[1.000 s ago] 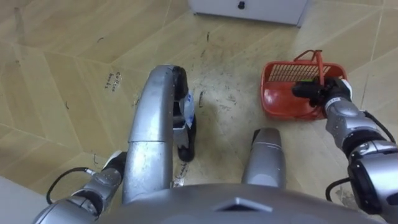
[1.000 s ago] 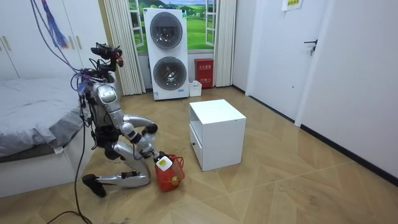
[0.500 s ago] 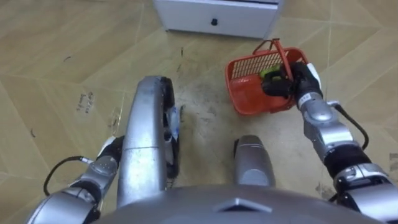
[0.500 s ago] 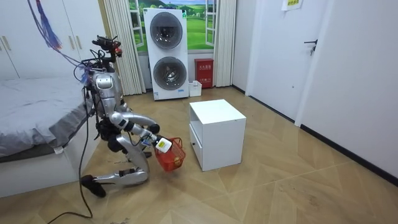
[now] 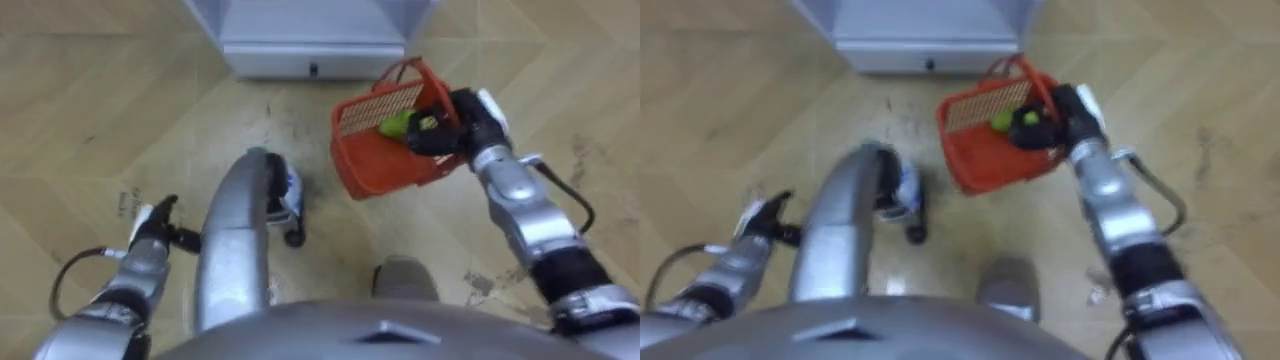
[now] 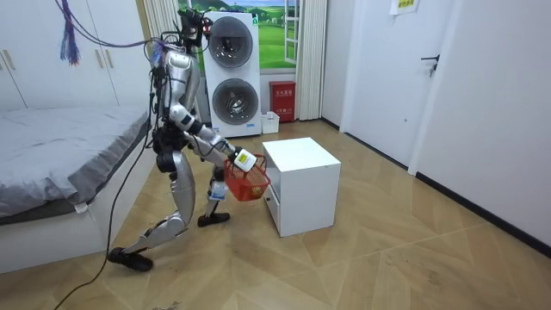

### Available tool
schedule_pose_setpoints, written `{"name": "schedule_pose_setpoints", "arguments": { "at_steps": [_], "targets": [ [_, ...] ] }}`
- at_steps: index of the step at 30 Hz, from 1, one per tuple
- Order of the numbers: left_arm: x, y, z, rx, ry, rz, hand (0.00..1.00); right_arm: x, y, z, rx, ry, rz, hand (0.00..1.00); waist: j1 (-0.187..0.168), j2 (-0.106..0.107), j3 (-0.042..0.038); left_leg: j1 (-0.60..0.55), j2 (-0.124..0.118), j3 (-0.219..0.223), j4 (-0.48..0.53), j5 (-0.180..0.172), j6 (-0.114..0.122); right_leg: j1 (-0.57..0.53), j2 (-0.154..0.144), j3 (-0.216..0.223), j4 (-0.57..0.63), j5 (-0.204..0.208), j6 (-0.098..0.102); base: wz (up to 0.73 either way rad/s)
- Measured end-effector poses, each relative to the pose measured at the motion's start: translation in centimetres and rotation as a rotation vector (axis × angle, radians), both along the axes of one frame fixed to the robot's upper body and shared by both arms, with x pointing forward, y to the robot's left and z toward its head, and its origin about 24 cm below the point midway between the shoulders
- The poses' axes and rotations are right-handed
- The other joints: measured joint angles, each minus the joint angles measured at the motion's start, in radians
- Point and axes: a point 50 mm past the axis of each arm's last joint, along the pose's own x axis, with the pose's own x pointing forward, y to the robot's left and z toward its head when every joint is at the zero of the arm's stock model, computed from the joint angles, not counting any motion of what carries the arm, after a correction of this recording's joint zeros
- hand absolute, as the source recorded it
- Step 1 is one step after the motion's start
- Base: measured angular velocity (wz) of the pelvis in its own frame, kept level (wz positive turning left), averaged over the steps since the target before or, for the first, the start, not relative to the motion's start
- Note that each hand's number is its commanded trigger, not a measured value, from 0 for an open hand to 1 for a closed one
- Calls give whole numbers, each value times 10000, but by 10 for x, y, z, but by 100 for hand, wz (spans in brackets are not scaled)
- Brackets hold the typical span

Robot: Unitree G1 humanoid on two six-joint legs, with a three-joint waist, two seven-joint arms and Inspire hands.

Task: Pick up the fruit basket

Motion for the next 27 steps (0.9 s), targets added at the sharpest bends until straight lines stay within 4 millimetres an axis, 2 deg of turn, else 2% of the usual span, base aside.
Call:
{"name": "schedule_pose_setpoints", "arguments": {
  "at_steps": [1,2,3,4,5,6,7,8,11,13,17,20,27],
  "targets": [
    [-8,4,-1,199,143,88,0,-3,4,6,67,-380,237,100,30,-2,11,848,18,-48,-909,304,-196,86,-32,-257,-1042,60,-33,-59],
    [-11,7,-1,284,187,119,0,-6,4,8,99,-567,322,100,37,2,13,1239,30,-128,-1334,440,-326,151,-2,-394,-1666,131,-84,-67],
    [-17,13,-1,496,274,208,0,-12,6,13,105,-880,491,100,65,-22,31,1866,140,-169,-1956,693,-545,241,85,-770,-2945,415,-4,-42],
    [-23,19,0,638,374,305,0,-17,5,17,127,-1071,605,100,13,-101,30,2323,204,-165,-2428,914,-731,458,279,-1001,-3390,683,159,-41],
    [-29,23,0,696,466,514,0,-22,4,18,211,-1067,678,100,38,-152,28,2633,323,-85,-2738,1107,-929,704,475,-1278,-3775,889,111,-24],
    [-33,24,-1,697,550,612,0,-23,4,19,245,-1061,729,100,41,-146,29,2718,413,-114,-2885,1191,-1028,778,597,-1388,-3972,965,80,-29],
    [-43,25,-3,679,723,739,0,-25,4,21,321,-1096,816,100,1,-140,33,2836,600,-131,-3141,1366,-1157,929,833,-1508,-4370,1077,-74,-11],
    [-51,24,-4,637,906,767,0,-29,3,22,375,-1082,815,100,-98,-119,27,2899,689,-206,-3375,1579,-1239,1069,1013,-1636,-4648,1177,-239,0],
    [-69,20,-8,566,1324,727,0,-33,0,23,395,-1059,841,100,-63,-67,17,3173,975,-102,-3870,1902,-1398,1346,1315,-1748,-5115,1382,-498,7],
    [-76,19,-9,570,1487,656,0,-33,-2,27,297,-1208,881,100,-66,-23,7,3337,1010,-106,-4159,2102,-1475,1490,1410,-1804,-5304,1461,-601,7],
    [-77,21,-9,537,1502,627,0,-34,-11,33,-312,-1438,873,100,-72,123,-77,3768,1066,-42,-4790,2502,-1588,1911,1611,-1893,-5850,1713,-780,5],
    [-78,24,-8,582,1418,831,0,-34,-8,42,-232,-1839,1053,100,-77,89,-91,4254,1055,152,-5190,2651,-1653,2278,1636,-1851,-6129,1813,-809,-6],
    [-87,24,-9,622,1684,878,0,-30,0,67,217,-2886,1426,100,-20,15,-117,4945,1060,145,-5286,2661,-1677,3245,1766,-1858,-6879,2011,-836,0]
  ]
}}
